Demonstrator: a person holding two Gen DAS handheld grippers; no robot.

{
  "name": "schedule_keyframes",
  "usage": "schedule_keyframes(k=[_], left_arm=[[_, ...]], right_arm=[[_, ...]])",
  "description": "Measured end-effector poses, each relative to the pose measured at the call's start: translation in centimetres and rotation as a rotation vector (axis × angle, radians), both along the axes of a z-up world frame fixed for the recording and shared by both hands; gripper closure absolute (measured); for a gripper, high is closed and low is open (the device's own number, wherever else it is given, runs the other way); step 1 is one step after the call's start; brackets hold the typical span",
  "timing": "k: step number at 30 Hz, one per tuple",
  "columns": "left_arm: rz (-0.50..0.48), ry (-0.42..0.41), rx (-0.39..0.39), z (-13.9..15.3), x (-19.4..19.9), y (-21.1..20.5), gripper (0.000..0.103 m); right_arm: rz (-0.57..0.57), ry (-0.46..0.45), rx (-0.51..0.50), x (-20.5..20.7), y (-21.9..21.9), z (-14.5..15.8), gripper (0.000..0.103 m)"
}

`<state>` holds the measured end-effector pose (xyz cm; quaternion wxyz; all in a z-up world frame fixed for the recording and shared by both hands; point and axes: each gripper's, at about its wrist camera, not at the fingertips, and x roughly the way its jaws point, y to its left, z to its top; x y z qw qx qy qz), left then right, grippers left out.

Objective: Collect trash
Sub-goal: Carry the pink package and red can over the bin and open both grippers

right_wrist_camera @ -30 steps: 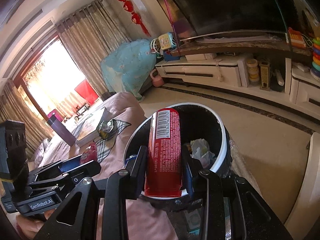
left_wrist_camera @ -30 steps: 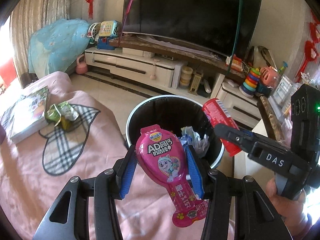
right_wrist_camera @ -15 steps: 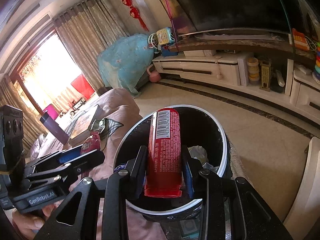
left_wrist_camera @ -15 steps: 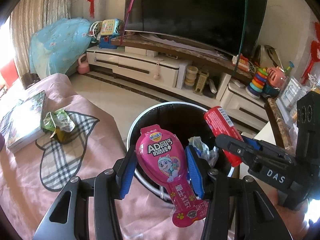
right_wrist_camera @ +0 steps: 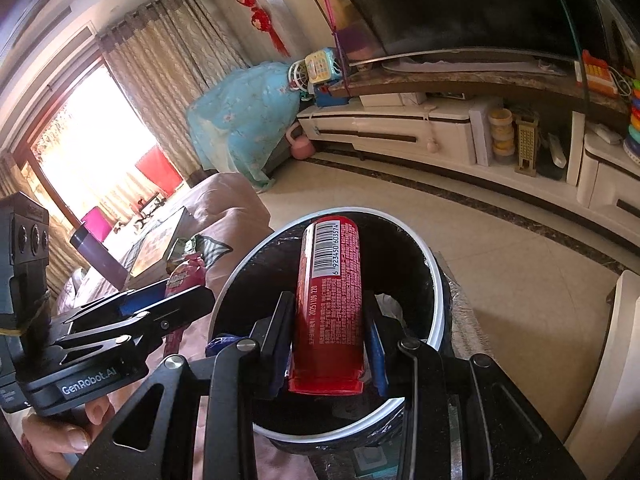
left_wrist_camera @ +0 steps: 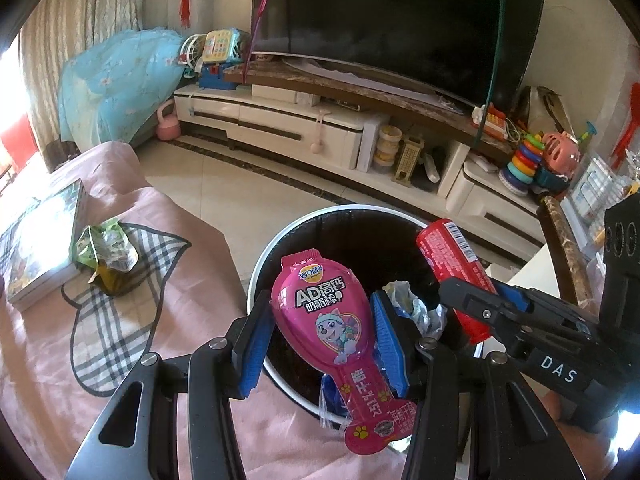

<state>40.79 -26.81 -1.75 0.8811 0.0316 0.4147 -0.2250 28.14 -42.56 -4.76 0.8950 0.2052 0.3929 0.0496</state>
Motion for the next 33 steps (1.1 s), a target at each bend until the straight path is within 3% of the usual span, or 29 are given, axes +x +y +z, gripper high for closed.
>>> schedule_keyframes(k=[21, 26, 28, 33], left_arm=[[0.009, 0.027, 0.007, -0.4, 1.4, -1.2, 0.054], [0.016, 0.021, 0.006, -0.1, 1.1, -0.7, 0.037], [0.019, 0.02, 0.006, 0.1, 0.9, -0.4, 0.03], [0.033, 0.023, -0.022, 0.5, 0.0, 0.9, 0.026]], right_arm=[[0.013, 0.023, -0.003, 0.8, -0.4, -0.2, 0.07], [0.022, 0.028, 0.021, 1.0, -0.3, -0.3, 0.064], [0.023, 0.022, 0.035, 0.9, -0.4, -0.3, 0.051], [0.006, -0.001, 0.055, 0.0, -0.6, 0.3, 0.044]])
